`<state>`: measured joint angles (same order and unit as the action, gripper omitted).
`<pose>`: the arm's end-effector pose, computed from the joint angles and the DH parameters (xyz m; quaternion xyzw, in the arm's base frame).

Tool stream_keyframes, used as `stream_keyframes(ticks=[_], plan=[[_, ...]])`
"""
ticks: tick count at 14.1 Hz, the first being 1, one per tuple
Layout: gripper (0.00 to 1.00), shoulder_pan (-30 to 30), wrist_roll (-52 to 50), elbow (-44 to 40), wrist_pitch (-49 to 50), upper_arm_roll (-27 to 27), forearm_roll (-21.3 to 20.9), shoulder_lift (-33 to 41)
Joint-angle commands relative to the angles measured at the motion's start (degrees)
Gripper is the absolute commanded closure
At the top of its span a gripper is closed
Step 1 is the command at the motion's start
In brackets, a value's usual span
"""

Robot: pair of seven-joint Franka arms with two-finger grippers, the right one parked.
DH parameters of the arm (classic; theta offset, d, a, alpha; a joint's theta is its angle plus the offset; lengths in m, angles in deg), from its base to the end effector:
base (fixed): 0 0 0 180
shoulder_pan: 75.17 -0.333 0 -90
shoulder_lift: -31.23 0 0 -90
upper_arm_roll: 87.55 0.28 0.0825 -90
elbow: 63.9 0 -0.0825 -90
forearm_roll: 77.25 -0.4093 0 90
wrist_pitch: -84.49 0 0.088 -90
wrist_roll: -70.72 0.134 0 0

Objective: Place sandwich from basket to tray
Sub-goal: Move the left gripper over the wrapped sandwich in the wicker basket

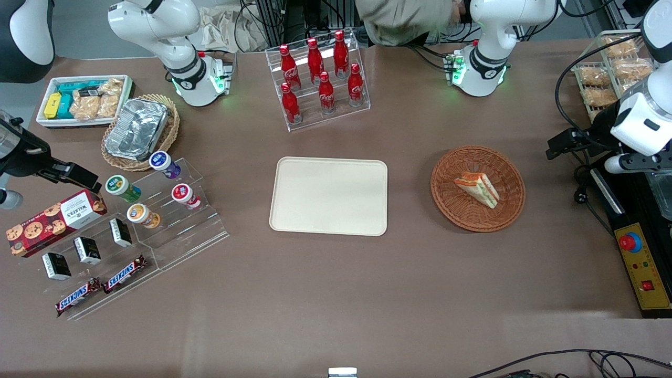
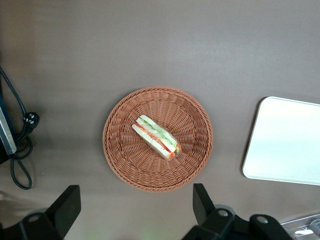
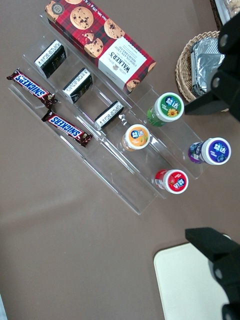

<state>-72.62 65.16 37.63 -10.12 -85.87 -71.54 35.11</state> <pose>0.5606 -0.0208 0.5074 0.9973 0.0461 -0.0293 0.0489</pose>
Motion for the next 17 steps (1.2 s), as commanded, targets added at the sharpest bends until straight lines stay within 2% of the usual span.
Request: stream_keyframes(ticks=[1, 5, 8, 12, 14, 17], plan=[[0.0, -0.18, -1.12, -0.64, 0.3, -0.19, 0.79, -0.1], [0.0, -0.18, -1.21, 0.15, 0.91, -0.1, 0.7, -0.89], [0.0, -0.44, -0.86, 5.76, -0.75, -0.19, 0.88, 0.86], [0.0, 0.17, -1.74, 26.29, -18.55, -0.36, 1.05, 9.89], [0.0, 1.22, -3.4, 31.86, -23.59, -0.89, 1.14, 11.14], [0.0, 4.64, -15.4, 35.83, -29.3, -1.33, 1.06, 9.92]])
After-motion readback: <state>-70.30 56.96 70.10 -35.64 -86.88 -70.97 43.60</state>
